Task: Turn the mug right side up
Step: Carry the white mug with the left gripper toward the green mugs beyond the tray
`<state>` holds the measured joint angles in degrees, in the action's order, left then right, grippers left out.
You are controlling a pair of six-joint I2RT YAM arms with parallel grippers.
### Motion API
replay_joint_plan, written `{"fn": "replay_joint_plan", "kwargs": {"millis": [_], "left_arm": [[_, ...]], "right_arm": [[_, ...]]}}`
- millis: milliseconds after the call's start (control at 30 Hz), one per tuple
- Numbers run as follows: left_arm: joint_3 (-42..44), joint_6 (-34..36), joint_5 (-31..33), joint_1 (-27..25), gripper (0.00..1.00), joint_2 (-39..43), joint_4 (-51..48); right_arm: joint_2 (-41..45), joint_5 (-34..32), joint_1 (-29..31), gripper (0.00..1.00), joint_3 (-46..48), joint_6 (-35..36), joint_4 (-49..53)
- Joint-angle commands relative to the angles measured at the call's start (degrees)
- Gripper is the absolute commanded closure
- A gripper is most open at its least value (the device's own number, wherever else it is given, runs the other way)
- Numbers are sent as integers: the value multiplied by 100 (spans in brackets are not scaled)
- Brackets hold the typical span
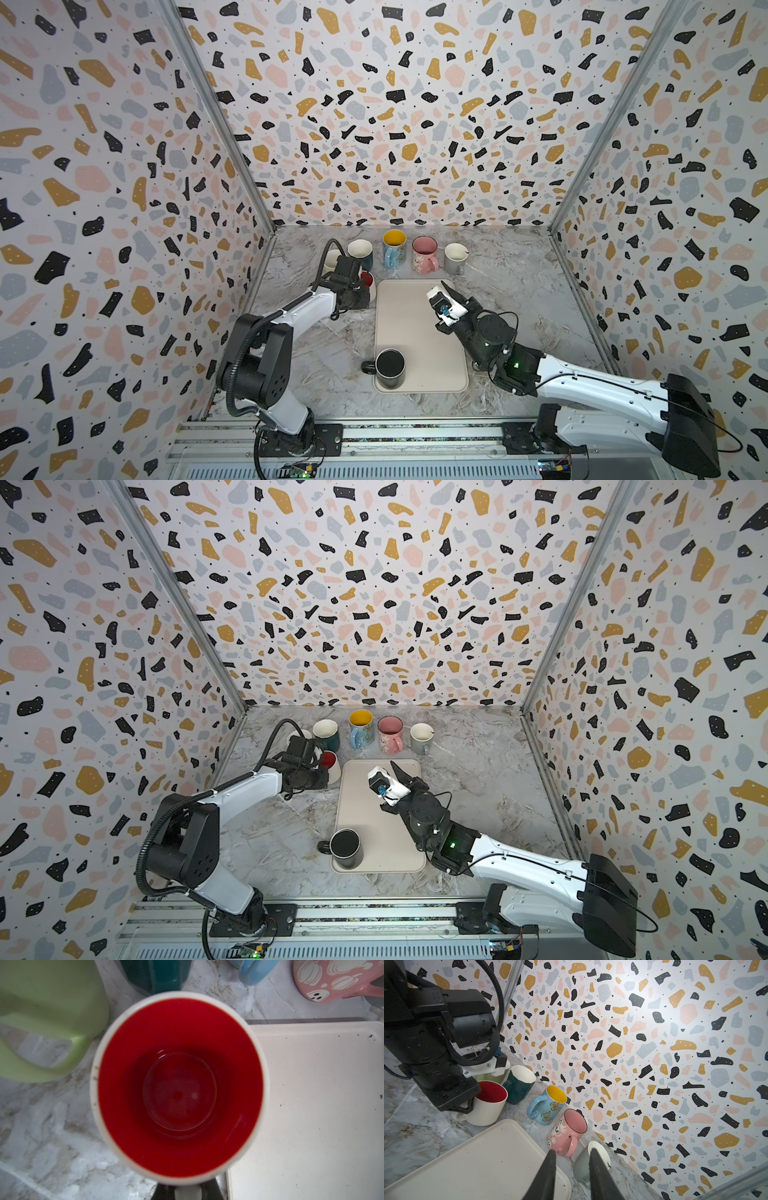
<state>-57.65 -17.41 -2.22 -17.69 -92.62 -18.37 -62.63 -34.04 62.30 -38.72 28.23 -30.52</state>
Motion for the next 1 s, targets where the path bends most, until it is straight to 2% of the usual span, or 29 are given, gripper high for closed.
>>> {"fn": "replay_joint_plan", "kwargs": {"millis": [0, 733, 833, 967], "left_arm": [[-8, -41, 98, 30, 100, 17, 502], [82, -52, -53, 30, 100, -145, 348], [72, -34, -69, 22, 91, -150, 273], [30, -6, -148, 25, 84, -160, 76]], "right_arm": [[57, 3, -25, 70, 0, -112, -85], [-2, 38, -29, 68, 5, -130, -138], [-12, 38, -29, 68, 5, -133, -156], [-14, 52, -28, 68, 5, -128, -164]]}}
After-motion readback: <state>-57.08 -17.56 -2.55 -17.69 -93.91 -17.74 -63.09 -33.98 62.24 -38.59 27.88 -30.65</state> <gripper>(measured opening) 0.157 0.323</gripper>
